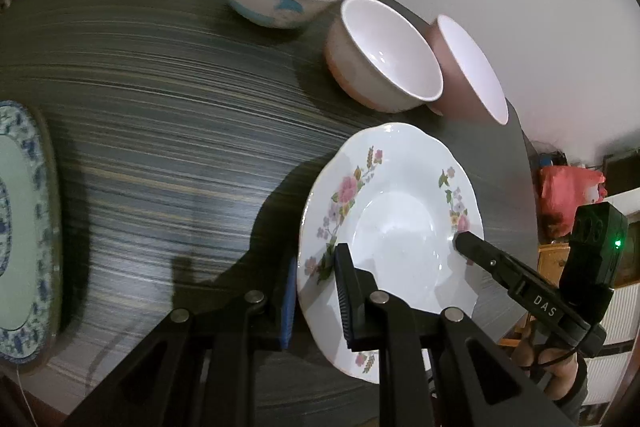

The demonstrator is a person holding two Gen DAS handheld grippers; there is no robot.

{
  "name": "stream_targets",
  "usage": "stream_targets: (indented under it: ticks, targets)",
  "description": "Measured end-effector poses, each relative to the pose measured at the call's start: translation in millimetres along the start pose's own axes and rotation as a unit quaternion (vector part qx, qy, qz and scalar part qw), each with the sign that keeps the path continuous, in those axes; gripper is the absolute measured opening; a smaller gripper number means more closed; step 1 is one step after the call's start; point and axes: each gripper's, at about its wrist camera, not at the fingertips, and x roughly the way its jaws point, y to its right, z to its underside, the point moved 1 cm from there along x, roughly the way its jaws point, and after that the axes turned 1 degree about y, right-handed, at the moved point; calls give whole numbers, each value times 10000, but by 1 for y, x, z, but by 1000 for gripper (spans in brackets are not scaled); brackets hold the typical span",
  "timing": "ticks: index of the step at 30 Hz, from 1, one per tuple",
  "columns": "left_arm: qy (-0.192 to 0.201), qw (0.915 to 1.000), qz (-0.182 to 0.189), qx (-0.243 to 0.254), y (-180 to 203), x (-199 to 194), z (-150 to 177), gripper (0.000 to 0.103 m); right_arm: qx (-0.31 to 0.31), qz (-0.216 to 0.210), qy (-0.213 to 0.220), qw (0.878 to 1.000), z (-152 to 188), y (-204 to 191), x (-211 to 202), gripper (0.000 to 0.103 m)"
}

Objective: Organize plates and bowls
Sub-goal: 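Lift the white floral plate with both tools, then carry the floral plate with both tools over the blue-and-white plate stack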

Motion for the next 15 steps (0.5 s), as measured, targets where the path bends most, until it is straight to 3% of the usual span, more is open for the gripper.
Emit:
stream_targets:
  ticks: [15]
  targets:
    - [435, 9987, -174, -210, -44, -61, 4, 18, -433, -171, 58, 9989, 0, -71, 7, 18]
